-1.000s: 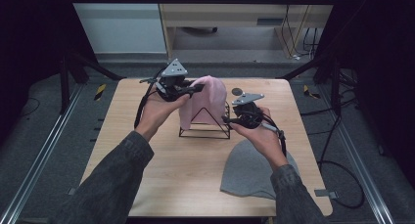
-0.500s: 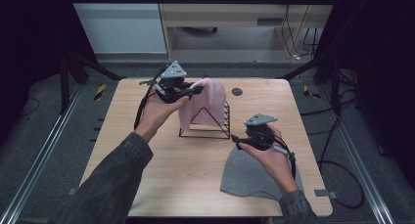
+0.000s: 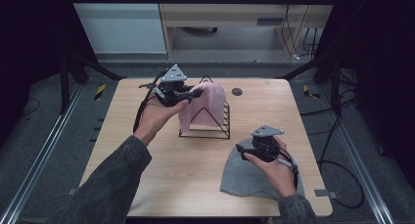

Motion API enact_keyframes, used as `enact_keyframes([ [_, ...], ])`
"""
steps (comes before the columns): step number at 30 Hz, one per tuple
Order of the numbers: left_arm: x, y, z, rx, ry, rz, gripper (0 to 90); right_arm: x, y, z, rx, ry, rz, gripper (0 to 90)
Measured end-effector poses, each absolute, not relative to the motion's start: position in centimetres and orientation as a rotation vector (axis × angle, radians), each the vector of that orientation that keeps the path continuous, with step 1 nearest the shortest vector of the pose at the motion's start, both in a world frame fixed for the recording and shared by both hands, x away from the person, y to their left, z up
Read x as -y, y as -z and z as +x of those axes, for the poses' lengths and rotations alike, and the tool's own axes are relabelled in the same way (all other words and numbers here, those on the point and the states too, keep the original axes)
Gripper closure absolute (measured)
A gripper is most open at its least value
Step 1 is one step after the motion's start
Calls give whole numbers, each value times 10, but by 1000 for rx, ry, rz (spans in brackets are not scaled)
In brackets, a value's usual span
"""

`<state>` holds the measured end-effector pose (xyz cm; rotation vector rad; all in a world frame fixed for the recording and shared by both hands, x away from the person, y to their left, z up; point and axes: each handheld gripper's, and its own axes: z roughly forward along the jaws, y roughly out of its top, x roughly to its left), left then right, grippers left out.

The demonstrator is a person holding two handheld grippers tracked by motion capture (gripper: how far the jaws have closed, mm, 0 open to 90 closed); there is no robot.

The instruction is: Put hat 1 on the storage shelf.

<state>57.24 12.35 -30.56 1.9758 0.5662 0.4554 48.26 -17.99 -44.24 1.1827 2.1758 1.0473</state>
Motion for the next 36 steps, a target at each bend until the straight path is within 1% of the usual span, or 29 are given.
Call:
enact_keyframes([
  [6,-126,313,570,-577,-442,1971,779,191,450,483,-2152,-1039,1240,251],
  [26,-129,337,575,-623,-402,2008,761,188,459,485,-2195,-984,1256,250],
  [34,-127,343,578,-650,-398,2028,700,188,460,485,-2200,-976,1255,250],
  [36,-127,345,577,-660,-390,2030,665,188,459,485,-2197,-978,1254,250],
])
